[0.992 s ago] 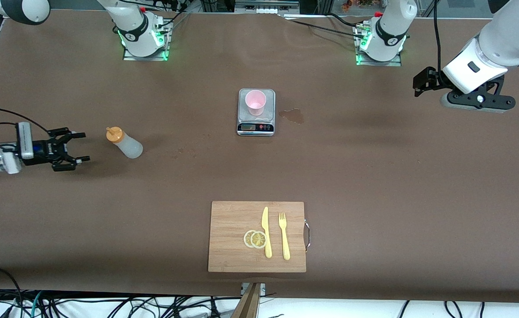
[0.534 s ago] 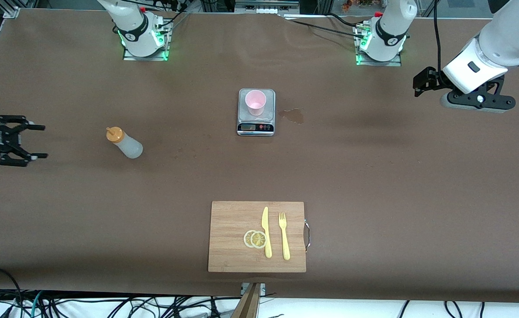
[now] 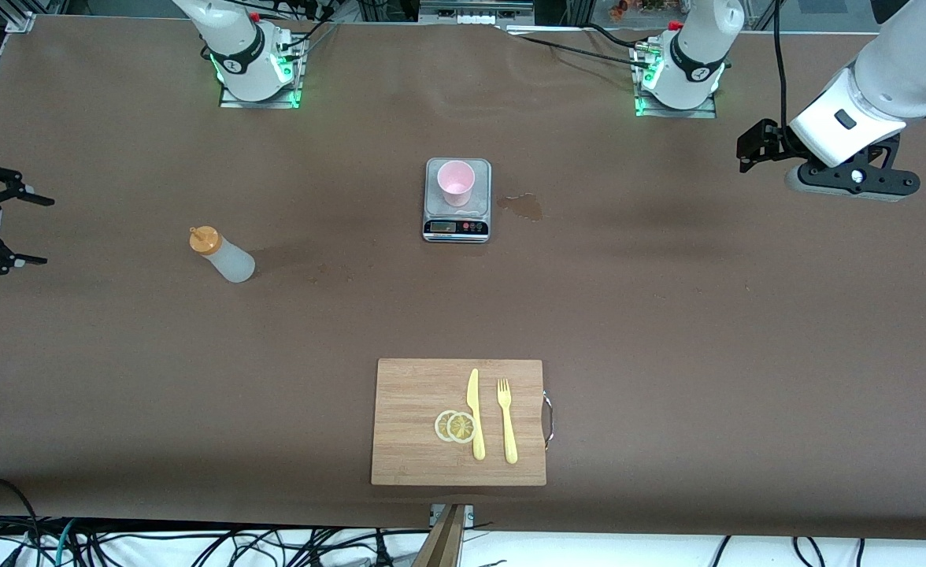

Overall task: Add sauce to pink cup with both arms
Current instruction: 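Open the right gripper and withdraw it from the bottle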

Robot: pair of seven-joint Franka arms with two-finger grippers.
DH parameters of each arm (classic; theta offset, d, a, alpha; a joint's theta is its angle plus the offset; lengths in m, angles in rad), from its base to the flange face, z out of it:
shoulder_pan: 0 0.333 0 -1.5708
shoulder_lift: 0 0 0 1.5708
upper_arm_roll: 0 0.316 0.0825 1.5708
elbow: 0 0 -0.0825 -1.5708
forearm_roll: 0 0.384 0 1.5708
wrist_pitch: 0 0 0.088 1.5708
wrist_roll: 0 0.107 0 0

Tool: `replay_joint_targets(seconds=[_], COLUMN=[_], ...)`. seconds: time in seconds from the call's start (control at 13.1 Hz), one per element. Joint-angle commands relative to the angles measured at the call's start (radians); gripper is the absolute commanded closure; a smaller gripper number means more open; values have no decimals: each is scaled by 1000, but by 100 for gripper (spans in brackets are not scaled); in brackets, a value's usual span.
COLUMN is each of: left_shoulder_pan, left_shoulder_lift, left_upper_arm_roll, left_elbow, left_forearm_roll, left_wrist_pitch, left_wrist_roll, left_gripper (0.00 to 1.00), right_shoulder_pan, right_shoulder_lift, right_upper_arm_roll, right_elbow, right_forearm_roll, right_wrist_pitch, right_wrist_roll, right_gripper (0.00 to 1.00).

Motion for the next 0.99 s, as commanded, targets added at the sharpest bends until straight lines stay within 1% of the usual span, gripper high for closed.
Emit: replay_joint_targets(seconds=[0.0, 0.15, 0.38, 0.61, 0.92], left_shoulder_pan=[-1, -1, -1, -1, -1], left_shoulder_lift=[9, 9, 11, 11, 11], left_upper_arm_roll=[5, 5, 5, 3, 5], left_elbow=[24, 26, 26, 26, 26], left_forearm_roll=[-19, -17, -17, -19, -19], left_wrist_pitch=[-18, -18, -18, -18, -17], left_wrist_roll=[18, 18, 16, 16, 16], left_gripper=[0, 0, 0, 0, 0], right_shoulder_pan=[50, 117, 162, 177, 216], right_shoulder_lift=[-165, -218, -261, -282, -291], right_upper_arm_roll=[13, 9, -1, -14, -11], right_elbow=[-112, -109, -111, -109, -89], right_forearm_roll=[-87, -170, -186, -189, -207], right_wrist_pitch=[44, 46, 38, 32, 1], right_wrist_roll=[177, 336, 603, 887, 1376], right_gripper=[0, 0, 0, 0, 0])
